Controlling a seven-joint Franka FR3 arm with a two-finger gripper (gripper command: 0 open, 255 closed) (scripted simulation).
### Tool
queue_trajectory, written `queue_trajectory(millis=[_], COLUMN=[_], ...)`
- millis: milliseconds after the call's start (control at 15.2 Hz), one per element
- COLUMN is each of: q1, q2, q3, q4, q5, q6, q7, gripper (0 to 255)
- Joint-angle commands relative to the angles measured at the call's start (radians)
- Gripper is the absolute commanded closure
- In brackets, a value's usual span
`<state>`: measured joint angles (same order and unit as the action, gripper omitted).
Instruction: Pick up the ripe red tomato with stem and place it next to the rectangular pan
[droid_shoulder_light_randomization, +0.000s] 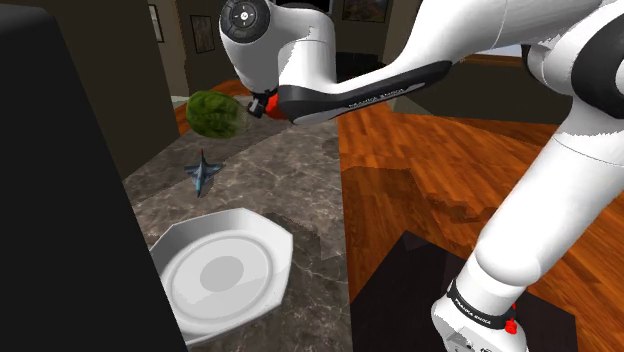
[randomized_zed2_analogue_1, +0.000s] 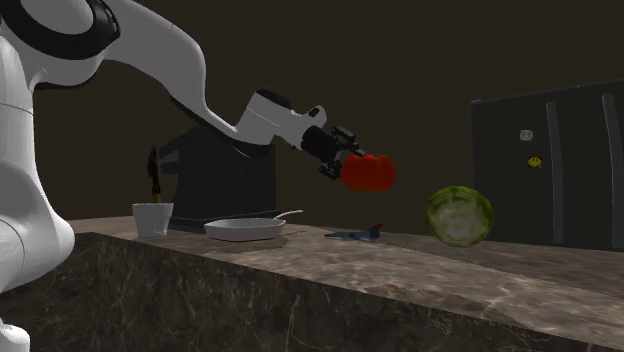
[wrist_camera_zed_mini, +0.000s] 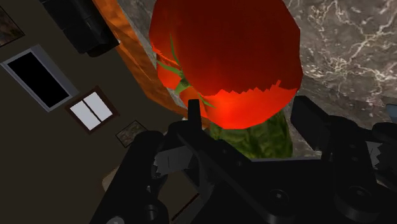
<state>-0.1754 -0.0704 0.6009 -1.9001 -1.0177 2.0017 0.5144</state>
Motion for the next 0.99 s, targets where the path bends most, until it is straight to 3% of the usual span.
queue_trajectory(millis=[0,66,924], q1=[0.029,0.053,0.057], q2=[0.053,0.094,0.131], q3=[0.042,0.069,0.064], q4=[0.061,0.103,-0.010], q5=[-0.020,-0.037,-0.104], q6=[-0.077,-0.131,-0.069], q7=[0.028,0.048,0.184], gripper=[255,255,255])
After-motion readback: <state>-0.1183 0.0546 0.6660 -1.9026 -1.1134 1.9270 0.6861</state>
